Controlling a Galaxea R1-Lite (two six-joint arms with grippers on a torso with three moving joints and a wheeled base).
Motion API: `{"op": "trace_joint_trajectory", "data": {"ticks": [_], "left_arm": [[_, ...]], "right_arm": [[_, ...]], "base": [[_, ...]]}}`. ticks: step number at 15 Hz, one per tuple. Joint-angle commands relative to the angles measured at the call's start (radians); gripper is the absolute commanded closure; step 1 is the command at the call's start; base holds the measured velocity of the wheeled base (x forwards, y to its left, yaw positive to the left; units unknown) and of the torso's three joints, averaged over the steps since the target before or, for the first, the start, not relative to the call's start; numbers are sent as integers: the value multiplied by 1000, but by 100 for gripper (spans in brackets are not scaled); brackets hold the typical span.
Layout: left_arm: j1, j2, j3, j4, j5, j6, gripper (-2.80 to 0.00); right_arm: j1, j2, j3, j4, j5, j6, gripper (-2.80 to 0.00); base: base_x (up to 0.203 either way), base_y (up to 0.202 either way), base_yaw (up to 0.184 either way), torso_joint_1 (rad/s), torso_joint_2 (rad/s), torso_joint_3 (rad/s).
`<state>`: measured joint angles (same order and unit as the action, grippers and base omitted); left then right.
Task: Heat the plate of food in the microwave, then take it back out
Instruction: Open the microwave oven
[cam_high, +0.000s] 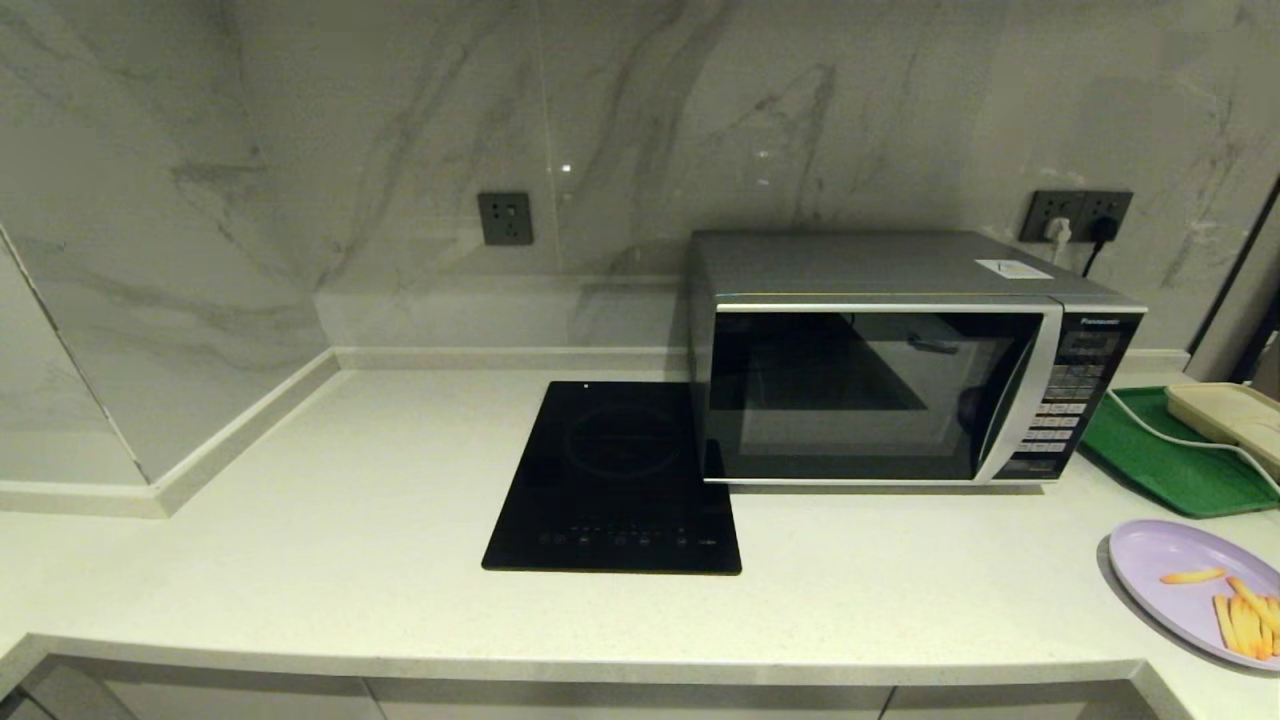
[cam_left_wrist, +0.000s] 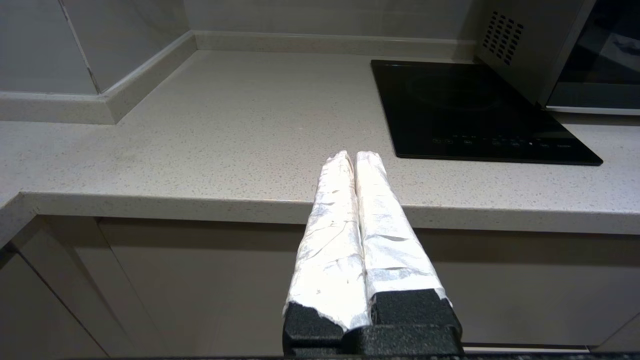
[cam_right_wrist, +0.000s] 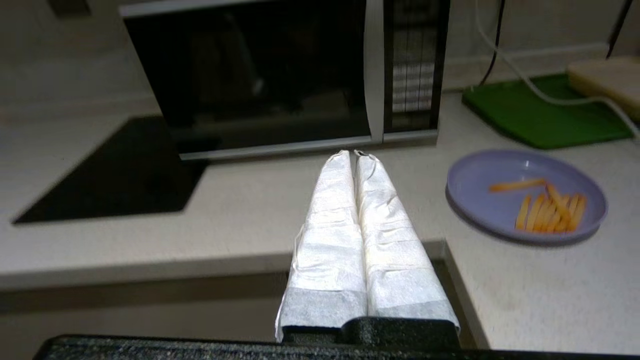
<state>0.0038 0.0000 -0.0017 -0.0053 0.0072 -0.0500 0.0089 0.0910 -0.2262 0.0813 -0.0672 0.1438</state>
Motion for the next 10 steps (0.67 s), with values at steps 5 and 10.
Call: {"op": "trace_joint_trajectory", "data": {"ticks": [5,10], "left_arm": [[1,-2,0,-1,0,-1,0],[1,-1,0,-1,0,-1,0]], "right_arm": [[0,396,-363,4,-263,-103,0],[-14,554,-362,-25,-518,-326,0]], "base": [[0,0,0,0,0,0],[0,0,0,0,0,0]]}}
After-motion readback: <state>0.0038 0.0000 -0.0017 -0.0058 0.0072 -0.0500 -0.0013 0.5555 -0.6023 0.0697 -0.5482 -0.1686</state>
